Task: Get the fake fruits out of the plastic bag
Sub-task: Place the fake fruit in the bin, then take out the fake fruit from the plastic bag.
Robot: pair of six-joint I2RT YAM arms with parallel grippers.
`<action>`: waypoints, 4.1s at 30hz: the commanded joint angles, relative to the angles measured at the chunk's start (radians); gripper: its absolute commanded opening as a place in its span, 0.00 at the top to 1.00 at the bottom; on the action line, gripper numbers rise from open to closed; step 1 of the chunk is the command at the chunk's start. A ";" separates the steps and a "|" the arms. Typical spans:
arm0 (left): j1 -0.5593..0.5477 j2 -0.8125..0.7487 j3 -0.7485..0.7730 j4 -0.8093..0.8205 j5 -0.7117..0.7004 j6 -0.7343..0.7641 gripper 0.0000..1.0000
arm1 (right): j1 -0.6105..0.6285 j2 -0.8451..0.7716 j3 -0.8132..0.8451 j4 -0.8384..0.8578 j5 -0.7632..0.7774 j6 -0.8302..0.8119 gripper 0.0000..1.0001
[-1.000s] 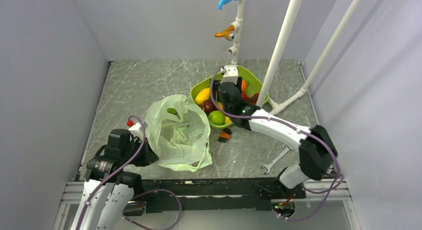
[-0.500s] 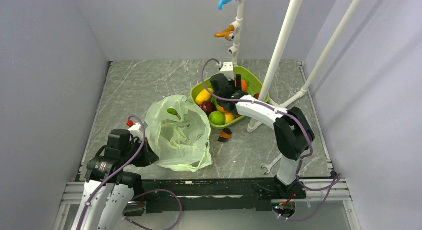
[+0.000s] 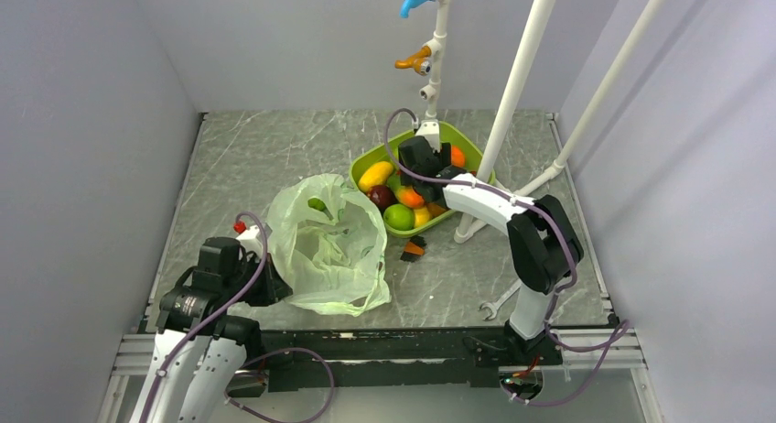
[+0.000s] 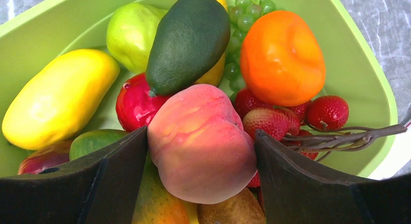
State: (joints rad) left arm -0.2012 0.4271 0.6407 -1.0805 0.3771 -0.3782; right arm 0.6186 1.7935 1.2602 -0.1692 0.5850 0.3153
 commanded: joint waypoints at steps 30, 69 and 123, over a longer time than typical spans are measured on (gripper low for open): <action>0.013 0.000 -0.003 0.027 0.014 0.015 1.00 | 0.262 -0.525 -0.355 0.404 -0.503 -0.116 0.21; 0.023 -0.013 -0.002 0.028 0.014 0.015 1.00 | 0.477 0.350 0.104 0.746 -0.238 -0.152 0.48; 0.028 0.004 -0.003 0.028 0.019 0.019 1.00 | 0.373 0.455 0.231 0.817 -0.223 -0.247 0.73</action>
State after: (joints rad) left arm -0.1780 0.4221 0.6384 -1.0615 0.3801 -0.3782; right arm 0.9966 2.3947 1.5513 0.5507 0.3878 0.0700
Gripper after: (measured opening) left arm 0.010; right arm 0.603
